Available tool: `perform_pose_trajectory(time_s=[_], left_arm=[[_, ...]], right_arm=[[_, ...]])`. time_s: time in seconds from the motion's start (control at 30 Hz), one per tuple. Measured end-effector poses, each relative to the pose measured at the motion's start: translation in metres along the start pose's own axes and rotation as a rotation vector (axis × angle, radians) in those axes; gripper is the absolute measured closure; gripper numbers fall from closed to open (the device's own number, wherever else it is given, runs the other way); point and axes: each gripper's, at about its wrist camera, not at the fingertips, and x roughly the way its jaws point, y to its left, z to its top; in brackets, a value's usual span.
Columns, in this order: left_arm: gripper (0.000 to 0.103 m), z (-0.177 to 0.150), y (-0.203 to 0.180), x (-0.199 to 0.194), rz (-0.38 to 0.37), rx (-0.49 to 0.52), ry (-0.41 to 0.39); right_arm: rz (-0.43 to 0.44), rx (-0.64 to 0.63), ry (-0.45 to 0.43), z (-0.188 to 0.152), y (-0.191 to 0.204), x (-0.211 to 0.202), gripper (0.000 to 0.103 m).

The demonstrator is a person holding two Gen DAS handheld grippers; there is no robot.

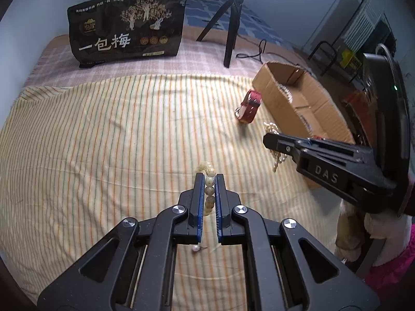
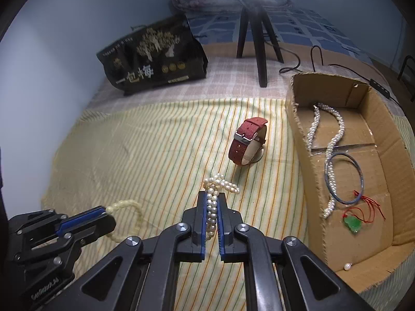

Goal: Organize jewelry
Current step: 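Carry the bracelet with the left tool while the right carries the pearl strand to the box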

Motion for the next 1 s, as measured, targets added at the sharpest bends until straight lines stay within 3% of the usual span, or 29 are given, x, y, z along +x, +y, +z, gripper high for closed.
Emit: perform_pose_trajectory(time_s=[0.6,1.0], left_arm=[[0.098,0.005,-0.065,-0.017,-0.100,0.058,-0.065],[0.098,0.013,-0.108,-0.011,-0.152,0.114,-0.088]], right_arm=[[-0.009,0.054,-0.102,-0.007,-0.046,-0.071,0.099],[-0.033,0.126,-0.148,-0.004,-0.090,-0.094,0.099]])
